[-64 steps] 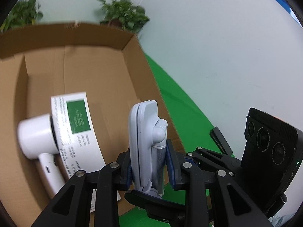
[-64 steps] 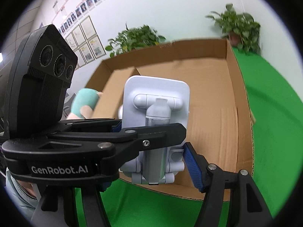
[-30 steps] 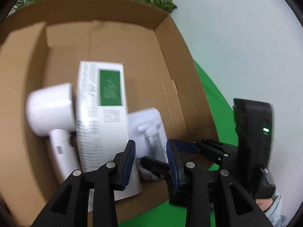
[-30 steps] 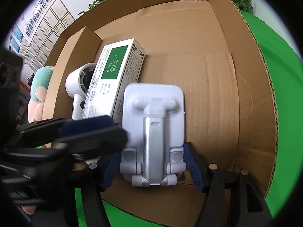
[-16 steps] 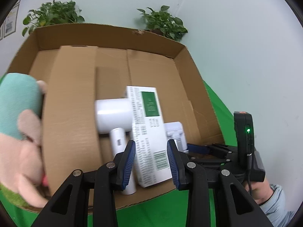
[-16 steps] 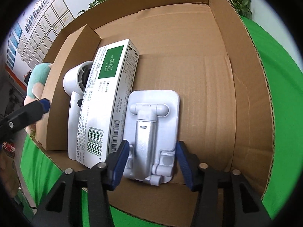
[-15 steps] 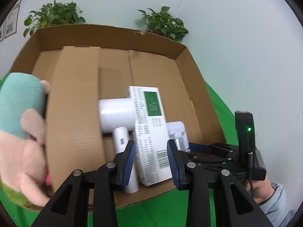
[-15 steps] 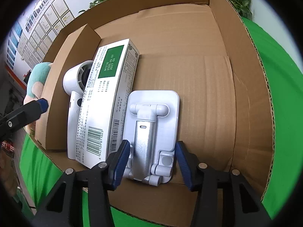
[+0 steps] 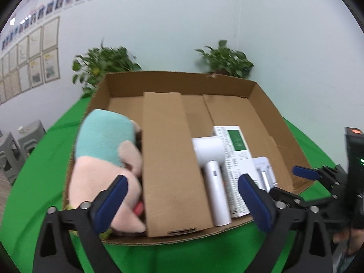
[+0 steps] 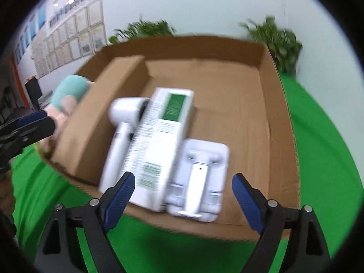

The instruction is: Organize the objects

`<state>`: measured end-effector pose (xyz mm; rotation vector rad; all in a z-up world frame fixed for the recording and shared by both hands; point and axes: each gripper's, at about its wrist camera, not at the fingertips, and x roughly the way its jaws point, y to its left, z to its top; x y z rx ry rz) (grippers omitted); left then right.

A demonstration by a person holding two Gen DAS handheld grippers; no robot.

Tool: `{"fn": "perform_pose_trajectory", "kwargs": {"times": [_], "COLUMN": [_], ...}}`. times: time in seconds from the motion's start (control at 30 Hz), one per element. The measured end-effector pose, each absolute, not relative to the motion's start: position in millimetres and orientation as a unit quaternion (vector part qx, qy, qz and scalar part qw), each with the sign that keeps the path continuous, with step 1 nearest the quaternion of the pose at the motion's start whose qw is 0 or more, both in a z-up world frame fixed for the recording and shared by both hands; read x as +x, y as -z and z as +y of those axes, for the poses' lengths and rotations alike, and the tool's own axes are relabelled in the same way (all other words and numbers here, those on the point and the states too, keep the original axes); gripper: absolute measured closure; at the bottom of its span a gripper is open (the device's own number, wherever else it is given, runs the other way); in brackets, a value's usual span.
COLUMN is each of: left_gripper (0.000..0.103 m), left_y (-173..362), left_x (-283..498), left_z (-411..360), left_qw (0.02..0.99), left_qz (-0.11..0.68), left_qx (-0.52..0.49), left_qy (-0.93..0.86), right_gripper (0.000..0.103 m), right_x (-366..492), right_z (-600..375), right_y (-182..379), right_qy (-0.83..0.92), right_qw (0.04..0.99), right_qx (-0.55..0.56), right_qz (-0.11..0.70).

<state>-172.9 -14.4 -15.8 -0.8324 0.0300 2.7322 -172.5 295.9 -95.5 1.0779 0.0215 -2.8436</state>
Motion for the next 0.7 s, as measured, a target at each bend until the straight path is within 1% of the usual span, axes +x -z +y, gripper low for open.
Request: {"fn": "perform_pose_trajectory", "kwargs": {"times": [0.07,0.2,0.27,0.33,0.47,0.7], "left_gripper": [0.003,0.003,0.003,0.001,0.001,0.000], "left_y": [24.4,51.5,62.0,68.8,76.7,80.0], "left_x": [-170.9,-172.9,-171.2,-171.1,-171.1,-175.4], "left_z": [-17.4,-16.9,-10.6,-3.4,2.8,8.7], "left_qw": [0.131,0.116,0.098,0.085,0.067,0.050], "left_qz": [0.012,0.007,0.028,0.044,0.048,0.065], "left_qx": [-0.283,-0.283,-0.264,-0.254,-0.236,-0.245], "left_qy": [-0.950,-0.952,-0.959,-0.962,-0.968,-0.966], "right_gripper": [0.016,0.016,0.016,0.016,0.016,0.014], "right_x": [-165.7,-179.2,-181.8,-184.9,-181.0,-182.1], "right_z": [283.2,255.3,249.8,245.4,248.2,245.6], "right_y": [98.2,114.5,118.4,122.1,122.9,125.0], "right_qy": [0.943,0.952,0.954,0.954,0.957,0.956], "right_qw": [0.044,0.014,0.001,-0.012,-0.026,-0.043], "right_qx": [0.330,0.305,0.300,0.301,0.289,0.290], "right_qz": [0.000,-0.016,-0.010,-0.010,-0.013,-0.001]}}
